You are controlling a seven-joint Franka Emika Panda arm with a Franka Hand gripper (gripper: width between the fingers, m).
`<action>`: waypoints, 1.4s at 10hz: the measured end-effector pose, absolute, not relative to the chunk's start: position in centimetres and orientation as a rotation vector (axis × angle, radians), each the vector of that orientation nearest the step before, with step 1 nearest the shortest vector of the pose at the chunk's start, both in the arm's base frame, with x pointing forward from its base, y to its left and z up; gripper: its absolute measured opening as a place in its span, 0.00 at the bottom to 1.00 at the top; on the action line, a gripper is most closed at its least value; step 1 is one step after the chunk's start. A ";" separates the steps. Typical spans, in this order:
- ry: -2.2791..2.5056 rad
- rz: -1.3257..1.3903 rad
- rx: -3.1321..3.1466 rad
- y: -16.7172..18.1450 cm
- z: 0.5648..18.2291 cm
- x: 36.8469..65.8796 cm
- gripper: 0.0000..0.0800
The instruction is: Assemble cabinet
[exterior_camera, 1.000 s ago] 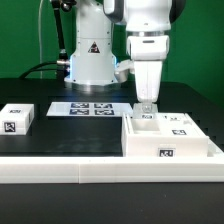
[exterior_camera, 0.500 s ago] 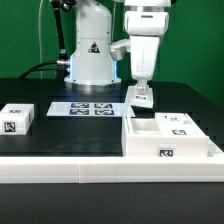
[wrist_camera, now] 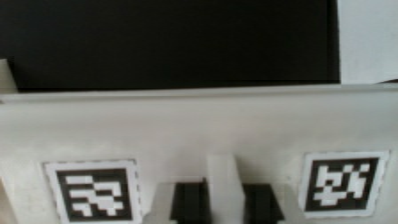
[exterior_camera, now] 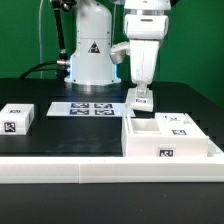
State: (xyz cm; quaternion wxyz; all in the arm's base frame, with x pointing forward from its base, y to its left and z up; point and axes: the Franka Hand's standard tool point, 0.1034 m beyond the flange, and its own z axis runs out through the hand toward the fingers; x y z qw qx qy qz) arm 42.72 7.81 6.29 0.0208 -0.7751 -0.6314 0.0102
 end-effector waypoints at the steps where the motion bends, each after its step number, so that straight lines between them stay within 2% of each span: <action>1: -1.954 0.029 -2.403 7.8 6.1 43.0 0.09; 3: -1.968 -0.038 -2.410 7.6 5.9 43.8 0.09; 7: -1.963 -0.028 -2.410 7.5 5.8 43.7 0.09; 14: -1.954 -0.055 -2.427 7.3 6.2 45.3 0.09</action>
Offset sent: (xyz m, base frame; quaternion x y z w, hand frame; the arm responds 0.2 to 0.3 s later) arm 0.0000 0.0000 0.0000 0.0000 0.0000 0.0000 1.0000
